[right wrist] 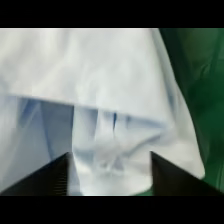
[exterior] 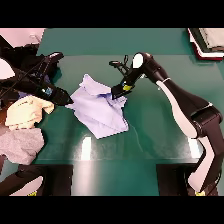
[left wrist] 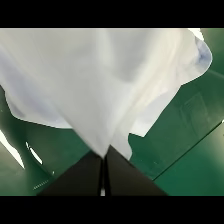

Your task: Fold the shirts.

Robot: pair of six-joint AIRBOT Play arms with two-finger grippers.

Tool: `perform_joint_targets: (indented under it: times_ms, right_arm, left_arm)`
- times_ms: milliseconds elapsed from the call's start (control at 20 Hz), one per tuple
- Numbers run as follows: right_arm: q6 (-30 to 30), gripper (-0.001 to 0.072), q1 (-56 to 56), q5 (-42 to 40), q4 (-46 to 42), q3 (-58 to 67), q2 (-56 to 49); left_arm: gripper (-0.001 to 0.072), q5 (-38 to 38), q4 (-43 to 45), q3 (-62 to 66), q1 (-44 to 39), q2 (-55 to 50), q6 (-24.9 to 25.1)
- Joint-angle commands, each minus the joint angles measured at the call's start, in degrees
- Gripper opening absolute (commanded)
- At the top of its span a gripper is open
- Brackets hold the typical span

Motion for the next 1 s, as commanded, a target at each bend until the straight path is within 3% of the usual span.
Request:
perform_joint_targets:
  times_ms: [0, 50, 150, 350, 600, 750, 950]
  right_arm:
    - [1.20, 0.0180, 1.03, -6.03, -0.20, 0.11, -1.05]
    - [1.20, 0.0017, 1.03, -5.40, -0.44, 0.20, -1.03]
    - [1.20, 0.0017, -0.20, -2.73, -3.58, 0.26, 0.42]
    - [1.49, 0.0016, -5.01, 1.05, -20.11, 0.28, 11.96]
    - [2.49, 0.0017, -12.52, 0.50, -21.62, 7.28, 29.40]
    - [2.47, 0.0017, -14.10, -5.62, -21.73, 9.46, 40.06]
    - [2.47, 0.0017, -16.06, -20.61, -21.70, 1.70, 56.41]
  left_arm:
    - [0.0020, -0.13, 0.28, 0.07, 0.00, 0.04, -0.17]
    - [0.0020, -0.11, 0.31, 0.07, 0.00, 0.04, -0.76]
    - [0.0019, -0.15, 2.73, 1.01, 0.00, 0.11, -2.75]
    - [0.0020, -0.48, 15.89, 14.75, 0.00, 0.11, -6.16]
    - [0.0020, -0.81, 17.51, 42.16, 0.00, 0.11, -6.10]
    - [0.0020, -0.63, 17.16, 53.79, 0.00, 1.07, -6.12]
    - [0.0020, 4.83, 17.09, 54.21, 0.00, 7.76, -6.08]
